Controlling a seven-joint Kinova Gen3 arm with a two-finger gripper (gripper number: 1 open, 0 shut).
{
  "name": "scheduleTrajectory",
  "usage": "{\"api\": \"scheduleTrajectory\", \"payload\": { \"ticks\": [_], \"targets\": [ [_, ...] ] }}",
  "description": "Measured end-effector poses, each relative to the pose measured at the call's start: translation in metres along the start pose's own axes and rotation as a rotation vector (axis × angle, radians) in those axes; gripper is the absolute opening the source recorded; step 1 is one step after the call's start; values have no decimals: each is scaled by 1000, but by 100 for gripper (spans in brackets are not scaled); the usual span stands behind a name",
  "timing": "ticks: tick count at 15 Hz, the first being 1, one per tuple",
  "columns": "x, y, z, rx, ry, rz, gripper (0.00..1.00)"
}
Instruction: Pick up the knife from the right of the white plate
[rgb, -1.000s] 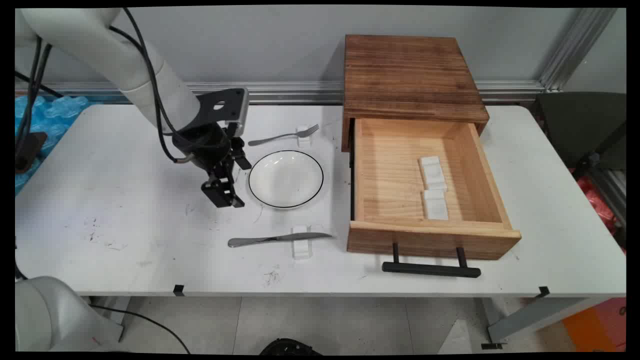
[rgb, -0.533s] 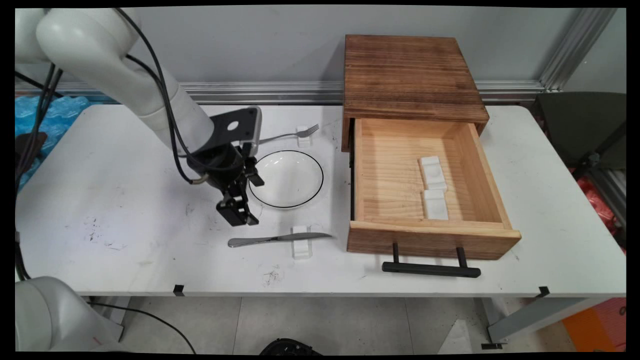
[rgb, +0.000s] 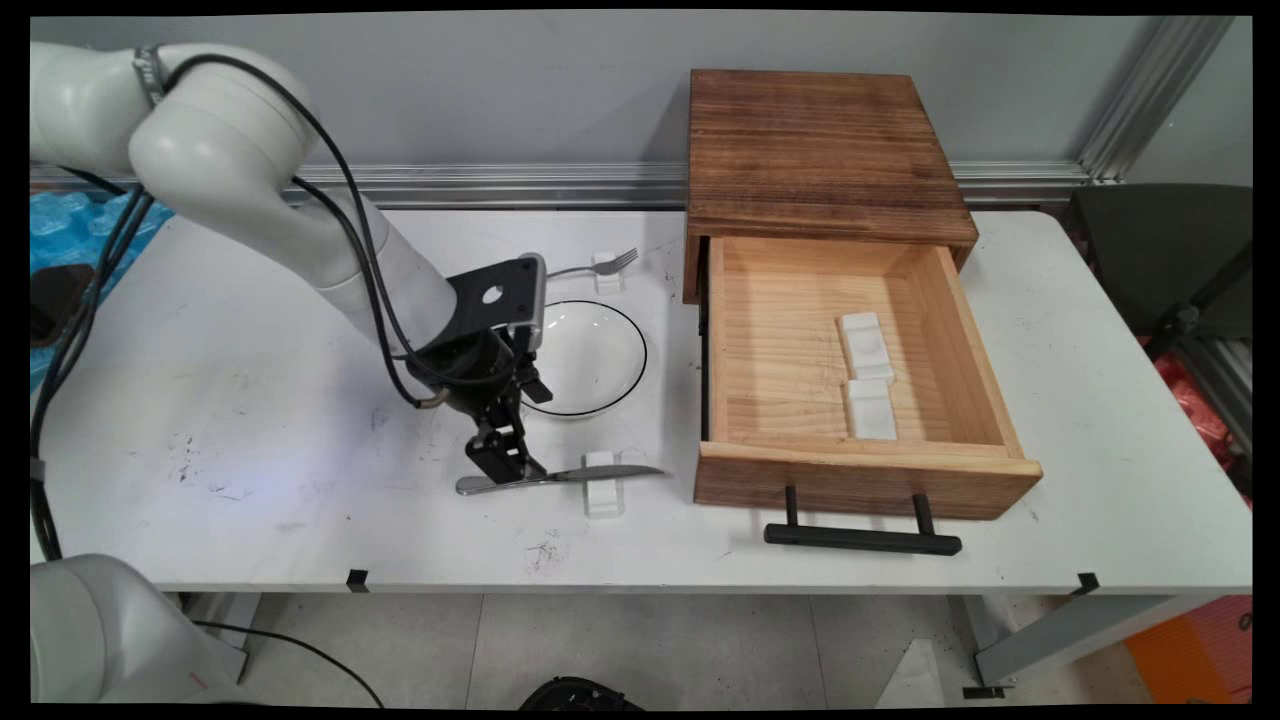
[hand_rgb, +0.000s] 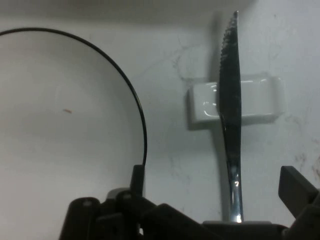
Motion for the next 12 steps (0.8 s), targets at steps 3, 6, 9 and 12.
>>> {"api": "scheduleTrajectory", "payload": {
  "ticks": [3, 6, 9, 12],
  "targets": [
    [-2, 1, 11, 0, 8, -4, 100],
    [-5, 3, 19, 5, 12, -10, 100],
    [-6, 5, 23, 9, 13, -25, 100],
    [-8, 8, 27, 9, 14, -41, 100]
  ]
}}
